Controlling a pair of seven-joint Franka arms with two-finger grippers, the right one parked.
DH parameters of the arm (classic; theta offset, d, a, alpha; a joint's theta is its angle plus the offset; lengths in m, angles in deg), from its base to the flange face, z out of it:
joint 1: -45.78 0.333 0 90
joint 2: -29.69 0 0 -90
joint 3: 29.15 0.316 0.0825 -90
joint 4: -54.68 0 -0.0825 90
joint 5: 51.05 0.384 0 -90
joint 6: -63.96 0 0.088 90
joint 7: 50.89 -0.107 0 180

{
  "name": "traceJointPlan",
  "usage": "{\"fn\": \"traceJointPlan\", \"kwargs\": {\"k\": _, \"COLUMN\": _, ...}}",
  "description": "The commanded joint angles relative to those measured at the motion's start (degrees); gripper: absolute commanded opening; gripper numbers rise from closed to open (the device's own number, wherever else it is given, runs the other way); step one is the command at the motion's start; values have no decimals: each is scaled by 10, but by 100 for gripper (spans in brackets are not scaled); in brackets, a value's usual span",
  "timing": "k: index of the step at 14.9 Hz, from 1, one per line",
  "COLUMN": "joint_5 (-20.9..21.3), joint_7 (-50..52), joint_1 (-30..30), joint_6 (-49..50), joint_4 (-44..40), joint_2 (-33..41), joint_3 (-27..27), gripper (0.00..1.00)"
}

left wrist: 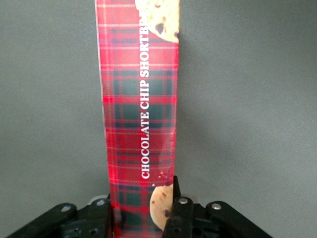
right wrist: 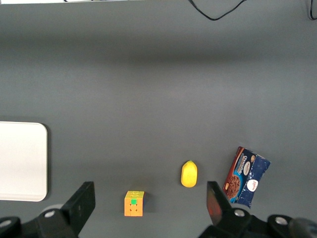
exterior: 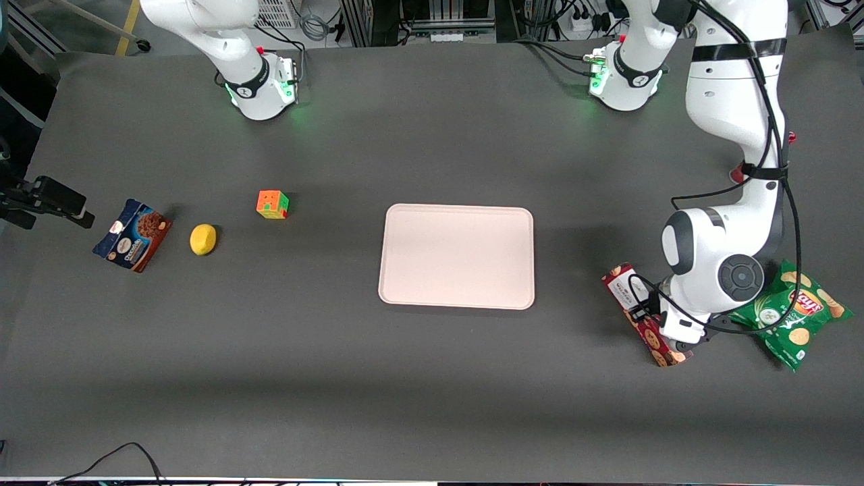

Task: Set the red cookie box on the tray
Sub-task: 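Close the left gripper on the cookie box's end, then lift the cookie box and carry it over the white tray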

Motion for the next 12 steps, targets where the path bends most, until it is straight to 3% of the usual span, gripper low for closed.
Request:
{"fn": "traceJointPlan", "kwargs": {"k": 1, "joint_5": -16, "joint_7": -20, "joint_1": -21, "joint_6": 16, "joint_4": -4, "joint_2": 8, "joint_3": 17, "gripper": 26}}
{"fn": "traceJointPlan", "kwargs": {"k": 3, "joint_5": -13, "joint_7": -41, "joint_1": -39, "joint_6": 52, "joint_4": -4, "joint_2": 33, "joint_3": 37, "gripper": 22}}
{"fn": "traceJointPlan", "kwargs": {"k": 6, "joint_5": 2, "joint_7": -71, "joint_1": -62, "joint_6": 97, "joint_4": -4, "joint_2": 92, "joint_3": 52, "gripper": 22}}
{"fn": "traceJointPlan", "kwargs": {"k": 10, "joint_5": 13, "joint_7": -105, "joint_1": -94, "joint_6": 179, "joint_4": -6, "joint_2": 187, "joint_3": 44, "gripper": 22}}
{"fn": "traceJointPlan", "kwargs": {"k": 12, "joint_5": 39, "joint_7": -99, "joint_1": -105, "joint_6": 208, "joint_4": -22, "joint_2": 217, "joint_3": 10, "gripper": 21}}
